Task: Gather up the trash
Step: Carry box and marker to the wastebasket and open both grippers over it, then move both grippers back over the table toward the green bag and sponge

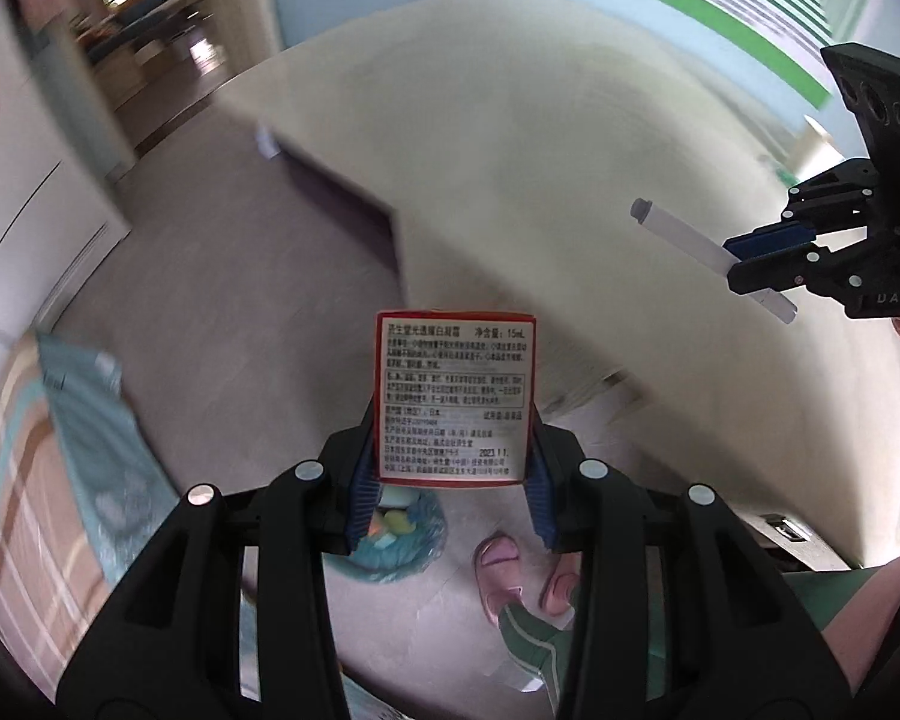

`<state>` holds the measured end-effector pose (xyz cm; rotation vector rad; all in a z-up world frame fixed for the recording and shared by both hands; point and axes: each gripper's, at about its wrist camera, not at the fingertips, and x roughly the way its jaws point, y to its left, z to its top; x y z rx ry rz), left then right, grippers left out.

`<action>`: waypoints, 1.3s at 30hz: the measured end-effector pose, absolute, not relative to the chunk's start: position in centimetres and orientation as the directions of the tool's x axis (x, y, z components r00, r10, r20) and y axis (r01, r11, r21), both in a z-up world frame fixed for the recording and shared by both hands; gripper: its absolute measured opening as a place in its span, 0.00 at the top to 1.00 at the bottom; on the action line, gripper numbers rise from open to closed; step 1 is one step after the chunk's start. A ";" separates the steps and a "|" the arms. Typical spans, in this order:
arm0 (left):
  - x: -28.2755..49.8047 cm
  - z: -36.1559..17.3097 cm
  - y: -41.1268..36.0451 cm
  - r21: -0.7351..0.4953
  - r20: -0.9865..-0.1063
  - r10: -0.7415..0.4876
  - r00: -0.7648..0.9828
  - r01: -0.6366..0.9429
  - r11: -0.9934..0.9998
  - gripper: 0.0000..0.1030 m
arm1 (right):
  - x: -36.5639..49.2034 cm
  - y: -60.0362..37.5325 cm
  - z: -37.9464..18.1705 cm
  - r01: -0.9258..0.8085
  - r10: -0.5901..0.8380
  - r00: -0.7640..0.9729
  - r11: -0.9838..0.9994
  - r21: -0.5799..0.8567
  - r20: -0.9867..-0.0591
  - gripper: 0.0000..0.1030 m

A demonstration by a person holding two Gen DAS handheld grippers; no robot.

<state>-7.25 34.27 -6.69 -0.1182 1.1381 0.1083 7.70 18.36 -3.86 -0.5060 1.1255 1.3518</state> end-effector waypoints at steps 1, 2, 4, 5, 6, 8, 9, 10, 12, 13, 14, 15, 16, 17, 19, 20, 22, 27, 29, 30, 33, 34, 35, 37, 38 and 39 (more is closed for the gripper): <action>-8.2 -6.9 35.0 -0.043 -0.911 0.033 0.411 -0.174 0.984 0.63 | 7.2 19.4 -3.8 -0.932 0.495 -0.176 0.194 0.306 -0.851 0.87; -9.1 -7.1 35.7 -0.047 -0.912 0.038 0.407 -0.198 0.979 0.63 | 7.4 19.9 -3.6 -0.934 0.491 -0.191 0.175 0.311 -0.850 0.87; -10.8 -7.6 36.8 -0.052 -0.916 0.051 0.397 -0.245 0.968 0.63 | 6.3 22.1 -3.6 -0.938 0.479 -0.227 0.126 0.323 -0.848 0.87; -11.7 -7.9 37.3 -0.055 -0.919 0.055 0.391 -0.265 0.963 0.63 | 5.5 23.5 -3.8 -0.940 0.469 -0.246 0.097 0.326 -0.848 0.87; -12.2 -8.2 37.7 -0.059 -0.921 0.056 0.386 -0.279 0.958 0.63 | 4.8 24.4 -3.9 -0.941 0.461 -0.260 0.078 0.331 -0.849 0.87; -13.7 -9.1 38.9 -0.063 -0.927 0.061 0.369 -0.316 0.947 0.63 | 3.5 26.4 -4.3 -0.940 0.442 -0.289 0.037 0.339 -0.849 0.87; -14.5 -9.8 39.5 -0.067 -0.932 0.063 0.357 -0.339 0.938 0.63 | 2.8 27.6 -4.6 -0.939 0.430 -0.303 0.018 0.344 -0.850 0.87; -15.0 -10.3 40.0 -0.074 -0.934 0.060 0.351 -0.358 0.931 0.63 | 2.2 28.5 -5.0 -0.937 0.421 -0.314 0.008 0.349 -0.851 0.87; -16.0 -11.4 41.0 -0.090 -0.939 0.052 0.339 -0.391 0.916 0.63 | 0.9 30.8 -6.2 -0.927 0.398 -0.345 -0.005 0.375 -0.850 0.87; -16.3 -12.0 41.5 -0.099 -0.943 0.045 0.329 -0.407 0.908 0.63 | 0.5 31.9 -6.9 -0.920 0.384 -0.363 -0.004 0.391 -0.849 0.87; -16.7 -12.7 41.9 -0.107 -0.946 0.037 0.322 -0.418 0.902 0.63 | 0.1 32.8 -7.6 -0.915 0.367 -0.375 0.002 0.404 -0.851 0.87; -16.9 -13.3 42.3 -0.109 -0.949 0.034 0.315 -0.427 0.898 0.63 | -0.3 33.7 -8.3 -0.910 0.352 -0.384 0.010 0.414 -0.853 0.87; -17.4 -14.1 42.9 -0.116 -0.952 0.024 0.306 -0.434 0.894 0.63 | -0.8 34.6 -9.1 -0.905 0.335 -0.394 0.020 0.425 -0.856 0.87; -17.7 -14.6 43.4 -0.120 -0.954 0.019 0.300 -0.438 0.891 0.63 | -1.1 35.3 -9.9 -0.900 0.316 -0.404 0.029 0.434 -0.858 0.87; -18.0 -16.0 44.5 -0.126 -0.960 0.005 0.280 -0.450 0.884 0.63 | -1.9 36.4 -11.2 -0.894 0.286 -0.416 0.042 0.445 -0.863 0.87; -18.1 -16.7 45.0 -0.131 -0.964 -0.004 0.266 -0.459 0.879 0.63 | -2.4 37.1 -11.9 -0.893 0.268 -0.420 0.049 0.448 -0.867 0.87; -18.3 -17.8 45.5 -0.143 -0.966 -0.022 0.256 -0.468 0.872 0.63 | -3.1 38.1 -13.0 -0.891 0.241 -0.424 0.060 0.449 -0.873 0.87; -17.6 -20.0 46.8 -0.141 -0.973 -0.037 0.226 -0.463 0.875 0.61 | -4.1 40.1 -15.3 -0.884 0.217 -0.434 0.088 0.460 -0.874 0.84; -17.1 -20.8 47.3 -0.132 -0.980 -0.043 0.193 -0.477 0.869 0.32 | -3.9 40.7 -16.0 -0.883 0.211 -0.425 0.116 0.454 -0.880 0.72; -16.9 -20.9 47.5 -0.119 -0.981 -0.029 0.191 -0.485 0.866 0.30 | -3.5 40.9 -16.1 -0.881 0.223 -0.415 0.142 0.451 -0.882 0.56; -16.6 -21.2 48.0 -0.113 -0.983 -0.028 0.179 -0.481 0.869 0.30 | -2.8 41.1 -15.6 -0.878 0.250 -0.405 0.163 0.450 -0.880 0.53; -16.6 -21.2 48.1 -0.113 -0.984 -0.031 0.175 -0.482 0.869 0.30 | -2.6 41.1 -15.2 -0.880 0.254 -0.399 0.164 0.446 -0.881 0.53; -16.7 -21.2 48.1 -0.110 -0.985 -0.029 0.172 -0.481 0.870 0.30 | -2.3 41.0 -14.7 -0.884 0.262 -0.391 0.162 0.440 -0.882 0.53; -16.7 -21.1 48.0 -0.103 -0.986 -0.027 0.167 -0.467 0.878 0.30 | -1.7 40.7 -13.9 -0.884 0.275 -0.388 0.159 0.440 -0.879 0.53; -16.8 -21.0 48.1 -0.101 -0.986 -0.026 0.166 -0.461 0.882 0.30 | -1.5 40.6 -13.7 -0.884 0.282 -0.386 0.161 0.440 -0.879 0.53; -16.9 -20.7 48.0 -0.096 -0.986 -0.022 0.167 -0.451 0.887 0.30 | -1.0 40.4 -13.1 -0.883 0.294 -0.384 0.161 0.441 -0.875 0.53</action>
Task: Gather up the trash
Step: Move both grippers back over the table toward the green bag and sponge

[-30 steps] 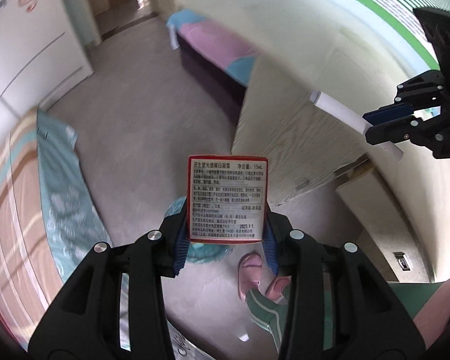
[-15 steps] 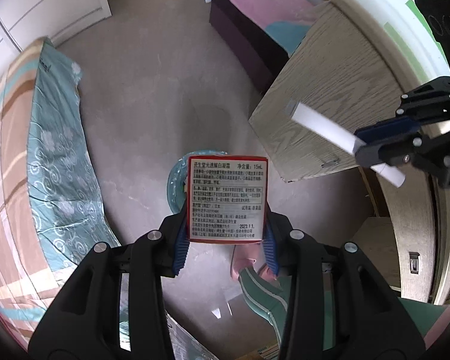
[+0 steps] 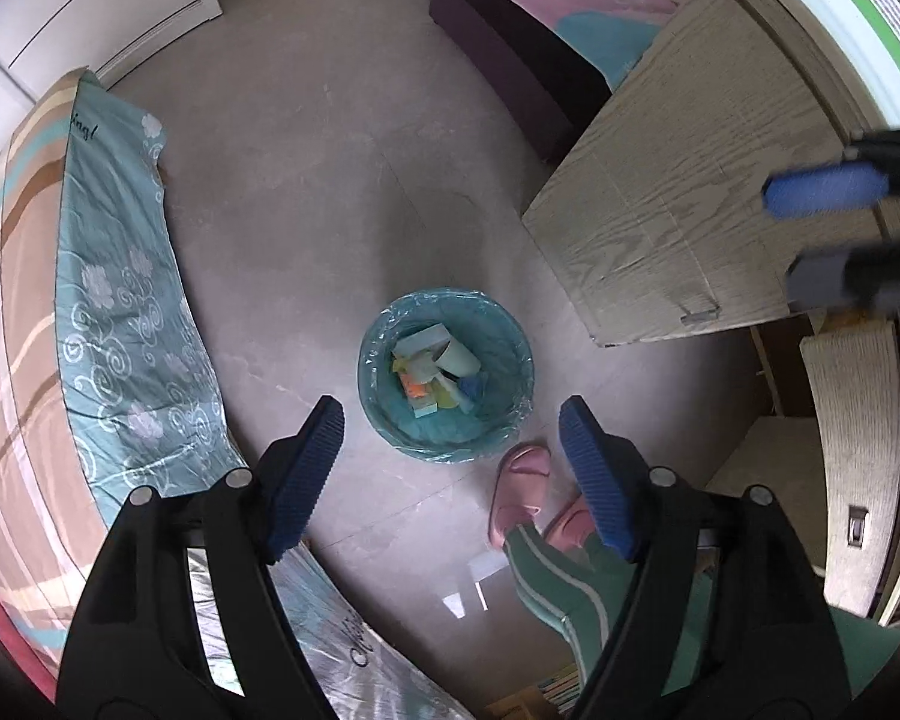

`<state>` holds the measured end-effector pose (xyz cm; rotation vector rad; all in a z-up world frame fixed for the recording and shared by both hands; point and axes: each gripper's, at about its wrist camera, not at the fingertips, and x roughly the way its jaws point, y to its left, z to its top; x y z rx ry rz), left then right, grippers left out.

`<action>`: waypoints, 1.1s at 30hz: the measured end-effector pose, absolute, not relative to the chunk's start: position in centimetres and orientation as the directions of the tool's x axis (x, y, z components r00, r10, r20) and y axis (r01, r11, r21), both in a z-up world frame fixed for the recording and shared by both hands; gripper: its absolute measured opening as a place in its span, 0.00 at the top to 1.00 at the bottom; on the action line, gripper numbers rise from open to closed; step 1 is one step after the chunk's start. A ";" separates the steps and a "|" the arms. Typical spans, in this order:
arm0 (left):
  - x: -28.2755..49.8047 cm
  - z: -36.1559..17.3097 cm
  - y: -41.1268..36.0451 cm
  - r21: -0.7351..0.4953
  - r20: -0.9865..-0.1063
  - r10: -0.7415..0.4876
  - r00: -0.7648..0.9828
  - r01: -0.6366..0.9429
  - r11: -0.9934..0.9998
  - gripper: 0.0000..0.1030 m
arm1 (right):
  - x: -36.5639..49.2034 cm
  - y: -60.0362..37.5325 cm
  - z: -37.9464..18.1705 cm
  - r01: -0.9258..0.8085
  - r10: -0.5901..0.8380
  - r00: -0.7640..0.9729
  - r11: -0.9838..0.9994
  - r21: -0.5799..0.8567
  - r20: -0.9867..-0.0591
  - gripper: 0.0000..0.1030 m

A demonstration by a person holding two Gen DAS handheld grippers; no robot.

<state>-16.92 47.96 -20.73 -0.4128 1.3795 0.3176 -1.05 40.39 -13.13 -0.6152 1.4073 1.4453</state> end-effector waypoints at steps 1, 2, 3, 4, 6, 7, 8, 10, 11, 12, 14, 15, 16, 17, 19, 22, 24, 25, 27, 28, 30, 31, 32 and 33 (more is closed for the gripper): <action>-17.0 -20.5 47.9 -0.093 -0.985 -0.018 0.170 -0.444 0.891 0.30 | -0.7 40.1 -12.6 -0.881 0.305 -0.386 0.160 0.446 -0.871 0.53; -17.0 -20.1 47.9 -0.091 -0.985 -0.016 0.173 -0.436 0.895 0.30 | -0.4 39.9 -12.2 -0.879 0.314 -0.388 0.158 0.450 -0.867 0.53; -17.0 -19.7 47.9 -0.085 -0.985 -0.009 0.175 -0.429 0.899 0.30 | -0.1 39.6 -11.5 -0.878 0.327 -0.391 0.149 0.455 -0.861 0.53; -17.0 -19.5 48.0 -0.081 -0.984 -0.004 0.179 -0.425 0.902 0.30 | 0.1 39.3 -10.9 -0.881 0.335 -0.388 0.140 0.453 -0.858 0.53; -16.8 -18.6 48.1 -0.071 -0.981 0.010 0.193 -0.410 0.909 0.30 | 0.6 38.8 -9.9 -0.887 0.348 -0.380 0.127 0.444 -0.857 0.53; -16.7 -18.1 48.1 -0.067 -0.980 0.018 0.201 -0.406 0.911 0.30 | 0.8 38.5 -9.5 -0.888 0.354 -0.378 0.123 0.444 -0.855 0.53; -16.5 -17.5 47.9 -0.063 -0.977 0.025 0.210 -0.401 0.914 0.29 | 1.0 38.1 -8.8 -0.890 0.365 -0.372 0.121 0.439 -0.854 0.53; -16.1 -16.0 47.5 -0.060 -0.972 0.036 0.234 -0.392 0.918 0.29 | 1.4 37.5 -8.0 -0.888 0.384 -0.374 0.115 0.445 -0.844 0.53; -15.9 -15.3 47.3 -0.059 -0.969 0.042 0.245 -0.390 0.919 0.29 | 1.6 36.8 -7.3 -0.886 0.402 -0.373 0.115 0.450 -0.836 0.53; -15.7 -14.7 47.0 -0.061 -0.966 0.044 0.253 -0.389 0.919 0.29 | 1.8 36.4 -6.8 -0.885 0.417 -0.371 0.114 0.452 -0.830 0.52; -15.0 -12.9 46.2 -0.070 -0.959 0.040 0.282 -0.372 0.925 0.29 | 2.2 35.2 -5.8 -0.884 0.449 -0.362 0.114 0.454 -0.817 0.48; -14.6 -11.9 45.7 -0.070 -0.953 0.044 0.299 -0.358 0.931 0.29 | 2.5 34.3 -5.1 -0.883 0.468 -0.354 0.119 0.454 -0.810 0.45; -14.2 -11.3 45.4 -0.068 -0.950 0.045 0.308 -0.346 0.936 0.25 | 2.8 33.5 -4.6 -0.883 0.480 -0.346 0.123 0.452 -0.806 0.45; -13.7 -10.6 44.8 -0.065 -0.946 0.047 0.321 -0.330 0.942 0.21 | 3.0 32.7 -4.1 -0.884 0.490 -0.339 0.125 0.450 -0.803 0.44; -12.5 -9.2 43.4 -0.056 -0.936 0.048 0.348 -0.285 0.957 0.20 | 3.7 30.5 -3.1 -0.890 0.511 -0.307 0.145 0.432 -0.803 0.41; -10.3 -7.5 40.7 -0.043 -0.923 0.037 0.382 -0.198 0.979 0.19 | 4.8 27.1 -2.1 -0.891 0.530 -0.268 0.181 0.416 -0.805 0.41; -8.7 -6.7 38.7 -0.046 -0.916 0.013 0.401 -0.137 0.990 0.18 | 5.7 24.2 -1.6 -0.886 0.548 -0.227 0.226 0.404 -0.805 0.39; -8.0 -6.4 37.7 -0.047 -0.913 0.003 0.409 -0.112 0.993 0.18 | 6.3 22.4 -1.2 -0.881 0.558 -0.202 0.256 0.398 -0.805 0.38; -6.1 -5.8 35.2 -0.048 -0.905 -0.030 0.424 -0.033 0.998 0.16 | 7.1 19.0 -0.7 -0.869 0.573 -0.147 0.314 0.383 -0.806 0.37; -5.4 -5.7 34.2 -0.046 -0.903 -0.040 0.428 -0.003 0.999 0.15 | 7.6 17.3 -0.5 -0.862 0.578 -0.123 0.341 0.376 -0.807 0.37; -3.3 -5.3 31.6 -0.035 -0.899 -0.065 0.433 0.077 0.996 0.15 | 8.3 13.2 0.1 -0.840 0.580 -0.057 0.412 0.354 -0.812 0.35; -2.5 -5.1 30.4 -0.036 -0.898 -0.079 0.434 0.105 0.994 0.14 | 8.7 11.2 0.3 -0.826 0.577 -0.025 0.448 0.342 -0.816 0.34; -1.4 -4.9 29.0 -0.043 -0.893 -0.104 0.438 0.146 0.988 0.13 | 8.9 9.6 0.4 -0.816 0.573 0.004 0.476 0.329 -0.819 0.30; -0.3 -4.6 27.5 -0.048 -0.887 -0.126 0.444 0.182 0.982 0.12 | 9.4 7.3 0.6 -0.799 0.567 0.048 0.516 0.309 -0.822 0.27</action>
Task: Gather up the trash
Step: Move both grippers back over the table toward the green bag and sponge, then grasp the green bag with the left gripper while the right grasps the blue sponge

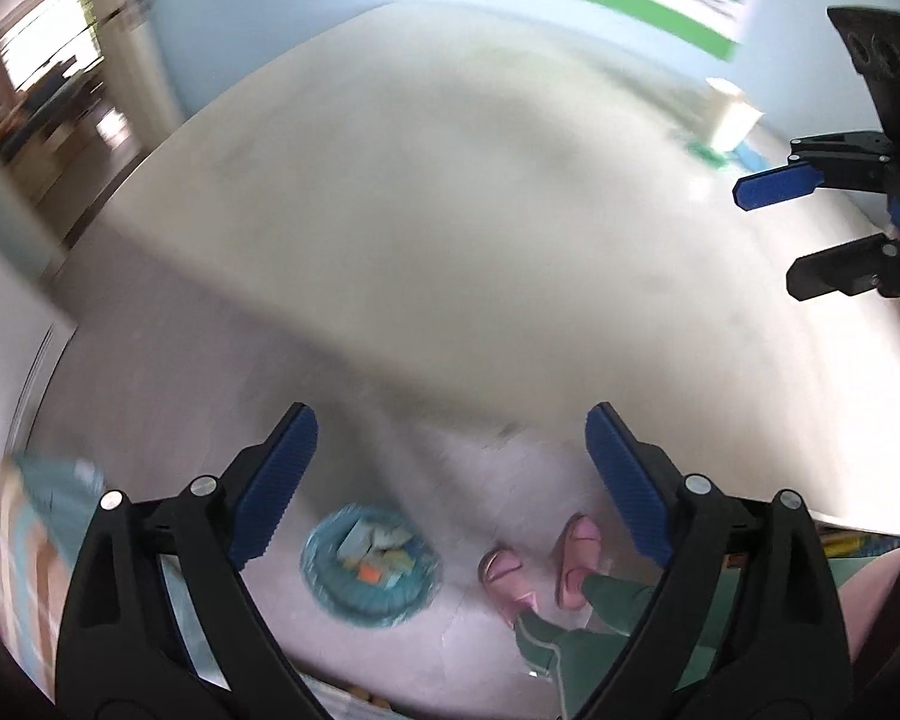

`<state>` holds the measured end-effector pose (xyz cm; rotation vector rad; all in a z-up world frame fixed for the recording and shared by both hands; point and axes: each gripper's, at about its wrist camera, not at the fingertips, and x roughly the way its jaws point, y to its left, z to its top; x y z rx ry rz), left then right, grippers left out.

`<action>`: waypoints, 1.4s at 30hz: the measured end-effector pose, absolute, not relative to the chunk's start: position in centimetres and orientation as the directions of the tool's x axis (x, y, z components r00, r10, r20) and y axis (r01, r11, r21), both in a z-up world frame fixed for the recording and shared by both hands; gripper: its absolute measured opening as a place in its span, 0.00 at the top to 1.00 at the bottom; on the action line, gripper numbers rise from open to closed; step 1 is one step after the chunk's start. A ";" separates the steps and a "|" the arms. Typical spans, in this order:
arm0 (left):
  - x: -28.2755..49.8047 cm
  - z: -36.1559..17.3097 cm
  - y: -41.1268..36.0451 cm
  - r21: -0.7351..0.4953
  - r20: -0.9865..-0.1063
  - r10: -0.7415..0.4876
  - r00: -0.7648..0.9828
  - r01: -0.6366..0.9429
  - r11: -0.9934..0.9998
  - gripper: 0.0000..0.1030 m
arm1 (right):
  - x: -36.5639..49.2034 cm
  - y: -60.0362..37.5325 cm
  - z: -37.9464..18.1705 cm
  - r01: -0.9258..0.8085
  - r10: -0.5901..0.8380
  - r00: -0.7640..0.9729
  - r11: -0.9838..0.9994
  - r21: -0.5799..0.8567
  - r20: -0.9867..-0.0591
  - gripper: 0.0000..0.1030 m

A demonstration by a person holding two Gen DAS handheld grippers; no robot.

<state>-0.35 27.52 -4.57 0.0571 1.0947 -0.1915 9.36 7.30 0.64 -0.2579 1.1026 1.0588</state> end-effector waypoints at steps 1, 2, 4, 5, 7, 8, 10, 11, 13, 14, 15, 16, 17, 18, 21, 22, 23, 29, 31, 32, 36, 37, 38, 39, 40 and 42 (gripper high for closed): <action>0.5 -4.4 26.6 -0.052 -0.883 -0.144 0.447 0.210 0.976 0.10 | 9.7 5.1 0.9 -0.780 0.559 0.087 0.554 0.293 -0.825 0.26; 1.6 -4.1 25.2 -0.053 -0.878 -0.161 0.452 0.242 0.969 0.10 | 9.9 3.6 1.0 -0.765 0.552 0.112 0.579 0.283 -0.826 0.26; 3.7 -3.5 22.2 -0.054 -0.868 -0.195 0.457 0.304 0.951 0.10 | 10.6 -0.6 1.2 -0.714 0.532 0.166 0.646 0.271 -0.830 0.26; 4.3 -3.4 20.8 -0.051 -0.864 -0.203 0.460 0.322 0.945 0.10 | 11.0 -2.6 1.3 -0.689 0.521 0.191 0.675 0.264 -0.832 0.26; 6.0 -3.0 18.1 -0.047 -0.855 -0.231 0.465 0.374 0.926 0.08 | 11.5 -5.5 1.4 -0.652 0.500 0.228 0.716 0.250 -0.836 0.26; 6.9 -2.8 16.7 -0.043 -0.852 -0.242 0.465 0.398 0.917 0.08 | 11.8 -6.4 1.3 -0.639 0.491 0.240 0.730 0.245 -0.837 0.26; 8.6 -2.6 14.2 -0.032 -0.845 -0.258 0.469 0.437 0.899 0.07 | 12.6 -9.7 1.2 -0.601 0.468 0.267 0.764 0.234 -0.842 0.26; 9.4 -2.5 13.0 -0.031 -0.843 -0.267 0.467 0.453 0.891 0.07 | 12.7 -10.3 1.2 -0.592 0.463 0.273 0.772 0.232 -0.843 0.26; 10.7 -2.7 10.7 -0.040 -0.841 -0.293 0.456 0.486 0.873 0.07 | 13.4 -12.2 0.9 -0.567 0.454 0.286 0.790 0.233 -0.844 0.26; 11.1 -2.9 9.7 -0.045 -0.841 -0.303 0.449 0.499 0.865 0.07 | 13.9 -13.2 0.5 -0.554 0.448 0.291 0.799 0.232 -0.845 0.26; 12.1 -3.2 8.5 -0.048 -0.843 -0.311 0.439 0.513 0.857 0.07 | 14.0 -14.2 0.1 -0.547 0.444 0.293 0.804 0.233 -0.847 0.26; 12.5 -3.4 7.8 -0.045 -0.846 -0.310 0.433 0.521 0.852 0.07 | 14.5 -14.7 -0.2 -0.539 0.440 0.294 0.809 0.232 -0.849 0.26; 13.0 -3.5 7.2 -0.041 -0.850 -0.309 0.426 0.531 0.846 0.07 | 15.1 -15.4 -0.7 -0.530 0.433 0.294 0.816 0.231 -0.852 0.26; 13.7 -3.8 6.1 -0.039 -0.853 -0.312 0.417 0.546 0.837 0.07 | 15.6 -16.0 -1.1 -0.525 0.429 0.295 0.819 0.231 -0.854 0.26; 15.3 -4.4 4.4 -0.036 -0.859 -0.315 0.405 0.565 0.824 0.07 | 17.4 -17.2 -2.3 -0.509 0.412 0.304 0.832 0.219 -0.859 0.26; 16.2 -4.9 3.6 -0.040 -0.862 -0.317 0.396 0.570 0.821 0.07 | 18.3 -17.7 -2.9 -0.500 0.407 0.305 0.838 0.219 -0.861 0.26; 16.9 -5.4 3.1 -0.044 -0.866 -0.317 0.388 0.571 0.819 0.07 | 19.2 -18.1 -3.4 -0.489 0.403 0.305 0.844 0.221 -0.863 0.26; 21.1 -8.4 0.3 -0.066 -0.891 -0.306 0.336 0.571 0.818 0.07 | 22.8 -18.9 -5.4 -0.504 0.373 0.313 0.845 0.180 -0.873 0.26; 22.3 -9.5 -0.4 -0.072 -0.896 -0.305 0.323 0.570 0.818 0.07 | 24.2 -18.8 -6.7 -0.518 0.356 0.305 0.840 0.160 -0.883 0.26; 22.9 -10.0 -0.7 -0.082 -0.896 -0.310 0.317 0.570 0.818 0.07 | 24.8 -18.6 -7.2 -0.526 0.348 0.300 0.837 0.151 -0.888 0.26; 24.2 -11.2 -1.6 -0.111 -0.890 -0.340 0.305 0.578 0.808 0.07 | 26.7 -17.9 -8.9 -0.565 0.322 0.297 0.818 0.106 -0.899 0.26; 24.4 -11.5 -1.9 -0.122 -0.888 -0.352 0.298 0.584 0.802 0.07 | 26.9 -17.8 -9.2 -0.578 0.321 0.291 0.810 0.102 -0.901 0.26; 24.7 -11.9 -2.2 -0.117 -0.888 -0.350 0.297 0.590 0.799 0.07 | 27.1 -17.6 -9.5 -0.589 0.314 0.291 0.803 0.089 -0.904 0.26; 24.8 -12.1 -2.4 -0.113 -0.889 -0.348 0.298 0.593 0.797 0.07 | 27.2 -17.3 -9.9 -0.603 0.310 0.287 0.794 0.081 -0.906 0.26; 25.0 -12.5 -2.6 -0.102 -0.890 -0.340 0.302 0.597 0.796 0.07 | 27.2 -17.2 -10.1 -0.615 0.307 0.292 0.786 0.068 -0.906 0.26; 25.3 -13.0 -2.7 -0.095 -0.893 -0.333 0.303 0.596 0.798 0.07 | 27.0 -16.9 -10.5 -0.634 0.298 0.306 0.772 0.040 -0.904 0.26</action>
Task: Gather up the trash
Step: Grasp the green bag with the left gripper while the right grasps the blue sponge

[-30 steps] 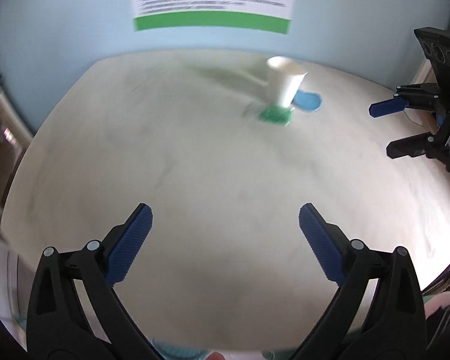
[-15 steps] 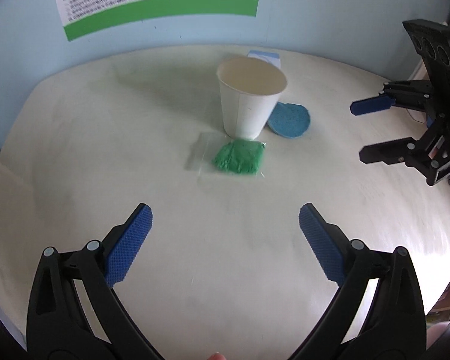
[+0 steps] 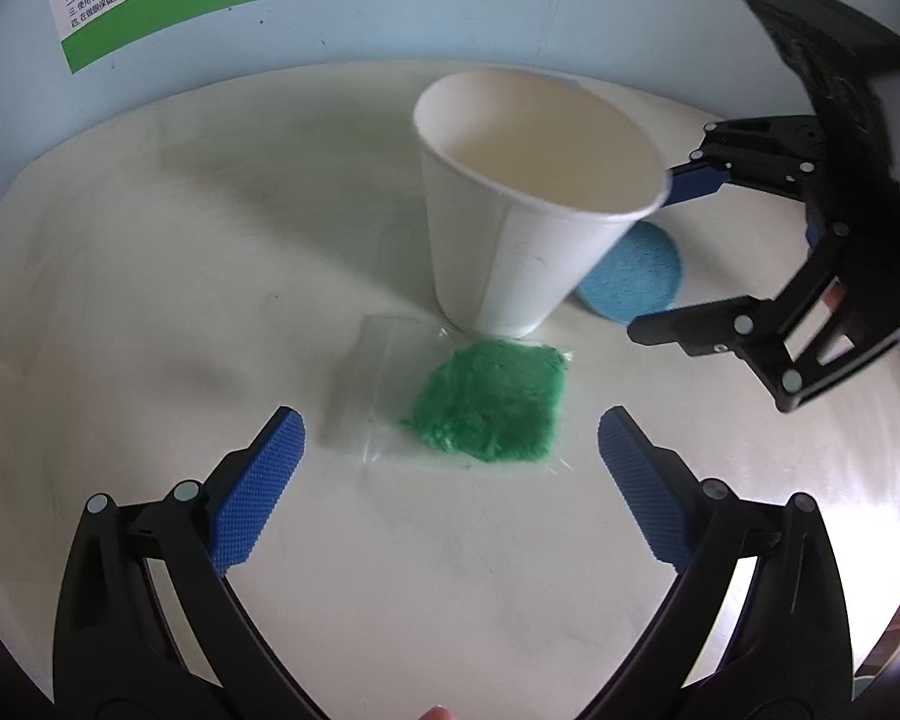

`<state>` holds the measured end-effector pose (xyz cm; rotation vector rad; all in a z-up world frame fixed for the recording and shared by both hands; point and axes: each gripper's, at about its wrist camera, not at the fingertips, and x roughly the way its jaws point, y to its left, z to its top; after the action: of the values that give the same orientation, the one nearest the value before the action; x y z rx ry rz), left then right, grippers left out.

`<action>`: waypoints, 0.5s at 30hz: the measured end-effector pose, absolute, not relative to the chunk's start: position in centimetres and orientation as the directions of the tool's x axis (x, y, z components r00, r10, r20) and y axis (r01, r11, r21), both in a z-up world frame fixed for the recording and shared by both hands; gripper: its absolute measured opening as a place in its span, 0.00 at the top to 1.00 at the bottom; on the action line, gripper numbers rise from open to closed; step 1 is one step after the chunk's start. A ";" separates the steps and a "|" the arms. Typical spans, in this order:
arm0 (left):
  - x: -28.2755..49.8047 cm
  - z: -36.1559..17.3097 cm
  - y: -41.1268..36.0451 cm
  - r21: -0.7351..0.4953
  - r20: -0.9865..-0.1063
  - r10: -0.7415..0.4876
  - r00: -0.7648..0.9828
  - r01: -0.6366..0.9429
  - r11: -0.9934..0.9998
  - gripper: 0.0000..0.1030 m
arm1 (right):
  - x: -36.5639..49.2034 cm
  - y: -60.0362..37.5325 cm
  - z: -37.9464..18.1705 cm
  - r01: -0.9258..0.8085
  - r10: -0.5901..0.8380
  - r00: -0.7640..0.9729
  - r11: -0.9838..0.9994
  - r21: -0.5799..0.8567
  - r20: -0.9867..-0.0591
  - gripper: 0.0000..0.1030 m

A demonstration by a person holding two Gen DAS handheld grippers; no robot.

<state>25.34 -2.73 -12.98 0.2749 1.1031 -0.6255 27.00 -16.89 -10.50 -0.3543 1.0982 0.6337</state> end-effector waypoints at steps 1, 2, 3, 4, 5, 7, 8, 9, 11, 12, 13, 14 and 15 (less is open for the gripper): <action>25.6 -13.3 -2.8 -0.100 -0.894 -0.333 0.299 0.593 0.799 0.07 | 27.0 -16.8 -10.6 -0.640 0.298 0.306 0.767 0.036 -0.904 0.26; 25.9 -13.5 -2.8 -0.100 -0.895 -0.332 0.300 0.589 0.802 0.07 | 26.9 -16.8 -10.8 -0.643 0.293 0.312 0.765 0.026 -0.904 0.26; 26.1 -13.7 -2.9 -0.103 -0.895 -0.333 0.297 0.588 0.802 0.07 | 27.0 -16.8 -11.0 -0.645 0.294 0.314 0.763 0.024 -0.903 0.26; 26.2 -13.8 -2.9 -0.105 -0.894 -0.336 0.296 0.590 0.800 0.07 | 27.0 -16.9 -11.1 -0.645 0.299 0.309 0.763 0.032 -0.903 0.27; 26.3 -13.9 -2.9 -0.094 -0.894 -0.330 0.303 0.594 0.799 0.07 | 27.1 -17.2 -11.4 -0.642 0.301 0.307 0.766 0.037 -0.903 0.29; 26.5 -14.3 -3.1 -0.089 -0.895 -0.330 0.299 0.605 0.791 0.10 | 27.8 -17.6 -12.2 -0.632 0.310 0.300 0.773 0.056 -0.902 0.31; 26.3 -14.4 -3.3 -0.070 -0.891 -0.326 0.315 0.615 0.785 0.13 | 27.9 -17.8 -12.3 -0.626 0.312 0.299 0.777 0.061 -0.902 0.37; 26.1 -14.4 -3.5 -0.044 -0.889 -0.317 0.329 0.629 0.776 0.16 | 28.1 -18.0 -12.3 -0.622 0.318 0.299 0.780 0.069 -0.900 0.43; 25.8 -14.3 -3.7 -0.016 -0.889 -0.307 0.341 0.645 0.764 0.26 | 28.2 -18.5 -12.4 -0.612 0.317 0.301 0.787 0.073 -0.899 0.57; 25.7 -14.2 -3.8 -0.020 -0.887 -0.312 0.339 0.649 0.761 0.27 | 28.3 -18.6 -12.3 -0.606 0.320 0.295 0.791 0.083 -0.900 0.66; 25.6 -14.2 -3.8 -0.020 -0.886 -0.315 0.340 0.651 0.759 0.35 | 28.1 -18.9 -12.3 -0.597 0.324 0.286 0.797 0.097 -0.902 0.69; 25.5 -14.0 -3.7 -0.011 -0.882 -0.315 0.351 0.654 0.757 0.47 | 28.1 -19.2 -12.2 -0.585 0.331 0.274 0.803 0.117 -0.903 0.71; 25.5 -14.0 -3.6 -0.013 -0.880 -0.319 0.351 0.654 0.756 0.50 | 28.0 -19.5 -12.2 -0.576 0.334 0.270 0.808 0.126 -0.903 0.72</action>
<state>25.45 -3.60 -13.95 0.3718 1.0332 -0.6486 27.98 -19.51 -12.19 -0.2461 1.1432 0.6211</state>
